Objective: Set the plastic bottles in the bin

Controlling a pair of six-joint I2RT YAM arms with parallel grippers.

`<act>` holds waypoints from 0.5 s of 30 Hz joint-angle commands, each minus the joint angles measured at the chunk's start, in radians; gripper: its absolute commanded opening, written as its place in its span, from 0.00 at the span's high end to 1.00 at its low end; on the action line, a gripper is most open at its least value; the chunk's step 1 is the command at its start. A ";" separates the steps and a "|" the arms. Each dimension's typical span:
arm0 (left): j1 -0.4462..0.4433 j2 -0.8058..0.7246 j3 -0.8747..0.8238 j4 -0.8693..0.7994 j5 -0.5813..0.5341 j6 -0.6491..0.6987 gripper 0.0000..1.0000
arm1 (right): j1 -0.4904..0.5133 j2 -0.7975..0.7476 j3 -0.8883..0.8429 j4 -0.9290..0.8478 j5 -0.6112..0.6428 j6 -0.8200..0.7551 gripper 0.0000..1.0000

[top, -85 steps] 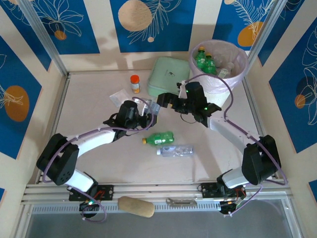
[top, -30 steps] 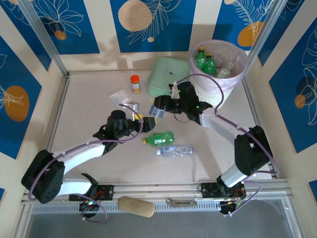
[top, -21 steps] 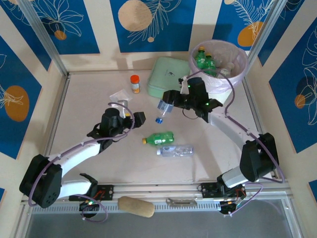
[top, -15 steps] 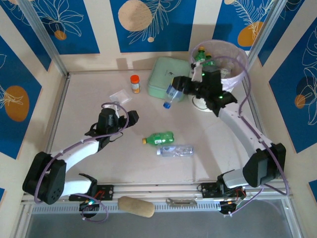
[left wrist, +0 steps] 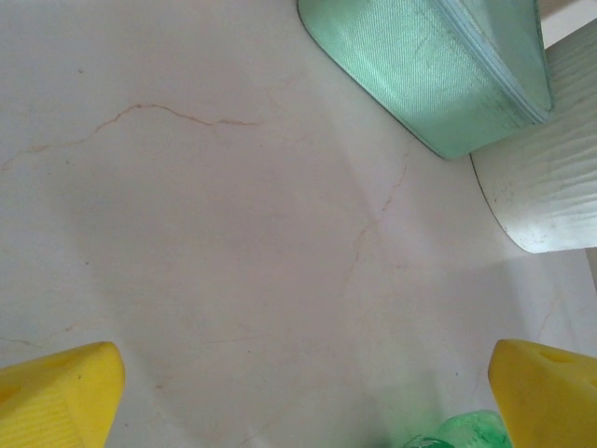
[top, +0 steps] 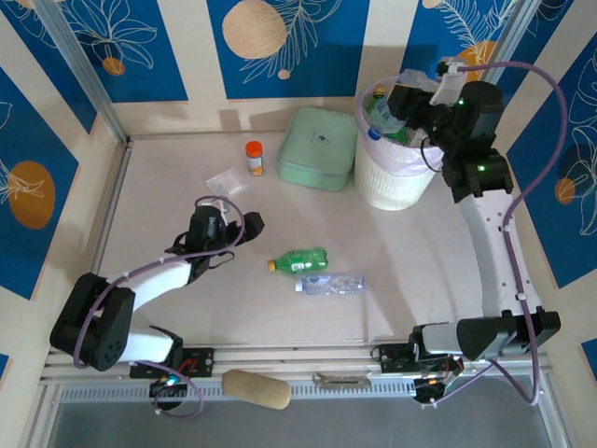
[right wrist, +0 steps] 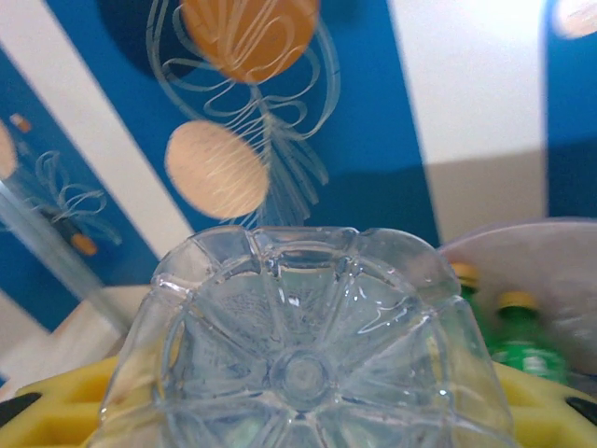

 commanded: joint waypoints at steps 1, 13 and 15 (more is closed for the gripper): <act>0.005 0.021 -0.005 0.056 0.050 -0.016 0.00 | -0.056 0.019 0.039 -0.008 0.060 -0.033 0.51; 0.004 -0.015 -0.030 0.037 0.034 -0.020 0.00 | -0.175 0.157 0.074 -0.053 0.038 0.006 0.51; 0.004 -0.019 -0.039 0.049 0.039 -0.029 0.00 | -0.175 0.183 0.075 -0.061 0.026 0.016 0.51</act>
